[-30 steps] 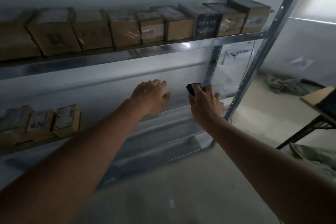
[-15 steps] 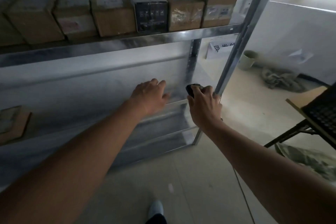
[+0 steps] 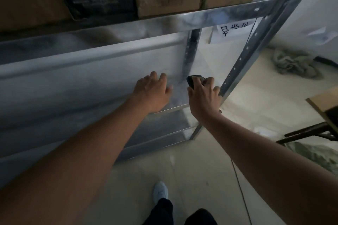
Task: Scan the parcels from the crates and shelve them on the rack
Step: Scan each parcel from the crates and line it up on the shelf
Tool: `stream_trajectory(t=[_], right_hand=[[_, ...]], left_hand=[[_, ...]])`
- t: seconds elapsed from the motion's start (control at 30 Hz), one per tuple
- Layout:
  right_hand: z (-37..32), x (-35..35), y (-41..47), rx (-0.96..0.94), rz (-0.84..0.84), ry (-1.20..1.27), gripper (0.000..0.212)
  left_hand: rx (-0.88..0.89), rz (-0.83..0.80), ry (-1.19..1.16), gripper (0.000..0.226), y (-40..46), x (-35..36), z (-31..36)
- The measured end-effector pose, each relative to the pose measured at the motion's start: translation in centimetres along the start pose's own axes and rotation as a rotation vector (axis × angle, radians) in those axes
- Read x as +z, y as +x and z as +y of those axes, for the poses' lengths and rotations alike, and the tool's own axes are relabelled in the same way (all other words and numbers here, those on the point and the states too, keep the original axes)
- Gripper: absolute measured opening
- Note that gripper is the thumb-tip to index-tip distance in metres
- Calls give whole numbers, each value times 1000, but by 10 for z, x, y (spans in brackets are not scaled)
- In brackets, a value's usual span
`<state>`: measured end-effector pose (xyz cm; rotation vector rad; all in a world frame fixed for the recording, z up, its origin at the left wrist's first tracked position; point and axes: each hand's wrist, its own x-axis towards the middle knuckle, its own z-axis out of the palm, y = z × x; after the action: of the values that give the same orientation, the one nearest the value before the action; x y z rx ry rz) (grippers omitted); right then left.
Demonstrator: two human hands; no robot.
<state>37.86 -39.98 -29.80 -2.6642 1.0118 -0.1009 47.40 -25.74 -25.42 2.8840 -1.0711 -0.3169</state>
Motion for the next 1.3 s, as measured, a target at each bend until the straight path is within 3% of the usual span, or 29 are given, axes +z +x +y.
stream_trajectory(t=[0.47, 0.77, 1.3], right_hand=[[27, 84, 126, -88, -25, -105, 40], [31, 115, 140, -64, -42, -125, 46], [23, 139, 160, -105, 37, -256, 51]], left_hand=[[-162, 67, 35, 54, 99, 64, 14], [-253, 48, 10, 50, 96, 88, 2], [-248, 54, -14, 47, 95, 89, -24]])
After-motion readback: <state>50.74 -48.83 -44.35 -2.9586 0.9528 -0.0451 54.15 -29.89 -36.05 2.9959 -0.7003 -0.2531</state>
